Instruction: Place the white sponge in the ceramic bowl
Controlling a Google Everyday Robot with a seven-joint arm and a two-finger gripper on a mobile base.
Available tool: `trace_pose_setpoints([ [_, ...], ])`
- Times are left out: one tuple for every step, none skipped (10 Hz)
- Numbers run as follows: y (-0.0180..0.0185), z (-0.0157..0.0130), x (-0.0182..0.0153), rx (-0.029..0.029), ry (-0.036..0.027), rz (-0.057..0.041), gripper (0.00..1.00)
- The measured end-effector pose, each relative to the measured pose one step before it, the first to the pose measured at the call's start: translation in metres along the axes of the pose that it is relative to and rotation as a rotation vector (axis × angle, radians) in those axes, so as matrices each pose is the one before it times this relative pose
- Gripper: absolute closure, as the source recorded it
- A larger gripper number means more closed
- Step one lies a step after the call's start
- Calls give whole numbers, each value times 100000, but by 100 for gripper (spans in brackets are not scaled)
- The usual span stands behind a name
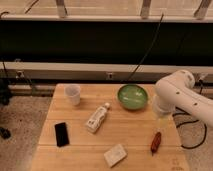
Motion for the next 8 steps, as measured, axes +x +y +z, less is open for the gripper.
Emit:
trace_pose_setpoints([
  [455, 498, -960, -68, -282, -4999, 20],
  [96, 275, -702, 19, -287, -2653, 20],
  [316, 314, -540, -207, 3, -3532, 20],
  [400, 53, -259, -108, 80, -6037, 20],
  [415, 290, -278, -102, 104, -4666, 20],
  [235, 255, -415, -135, -11, -2998, 20],
  [89, 409, -902, 40, -218, -4948, 20],
  [20, 89, -211, 28, 46, -1066, 20],
])
